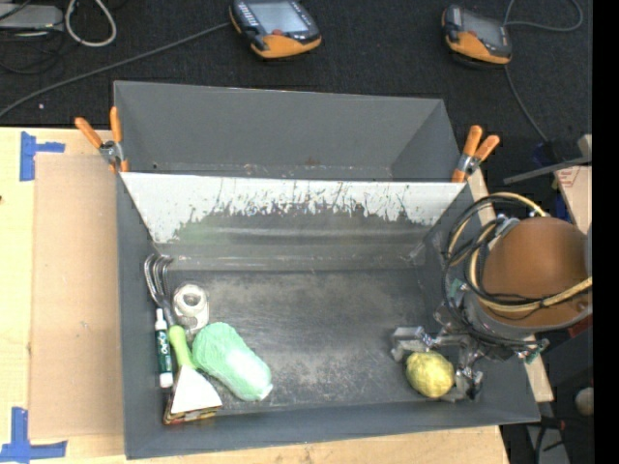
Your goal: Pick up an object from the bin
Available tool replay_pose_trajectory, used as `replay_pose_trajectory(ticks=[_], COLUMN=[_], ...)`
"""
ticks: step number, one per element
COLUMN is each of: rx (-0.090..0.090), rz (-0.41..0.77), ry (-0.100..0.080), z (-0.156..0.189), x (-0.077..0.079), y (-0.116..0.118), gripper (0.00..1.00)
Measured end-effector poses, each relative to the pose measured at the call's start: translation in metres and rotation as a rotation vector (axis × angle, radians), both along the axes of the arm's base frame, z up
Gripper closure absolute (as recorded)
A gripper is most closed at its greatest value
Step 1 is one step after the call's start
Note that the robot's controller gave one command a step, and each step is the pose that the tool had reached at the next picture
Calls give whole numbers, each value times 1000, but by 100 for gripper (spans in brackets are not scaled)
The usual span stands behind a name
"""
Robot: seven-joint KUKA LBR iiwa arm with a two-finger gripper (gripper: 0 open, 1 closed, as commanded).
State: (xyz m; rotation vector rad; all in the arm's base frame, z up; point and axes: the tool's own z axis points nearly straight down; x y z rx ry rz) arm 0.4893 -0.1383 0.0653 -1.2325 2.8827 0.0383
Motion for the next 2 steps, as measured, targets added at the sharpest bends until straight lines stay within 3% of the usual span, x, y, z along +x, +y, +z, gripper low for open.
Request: replay_pose_trajectory(ticks=[1,2], rx=[8,14], rz=[150,203], ry=[0,-1], z=[1,4], x=[-1,0], y=[3,2], gripper=[0,100])
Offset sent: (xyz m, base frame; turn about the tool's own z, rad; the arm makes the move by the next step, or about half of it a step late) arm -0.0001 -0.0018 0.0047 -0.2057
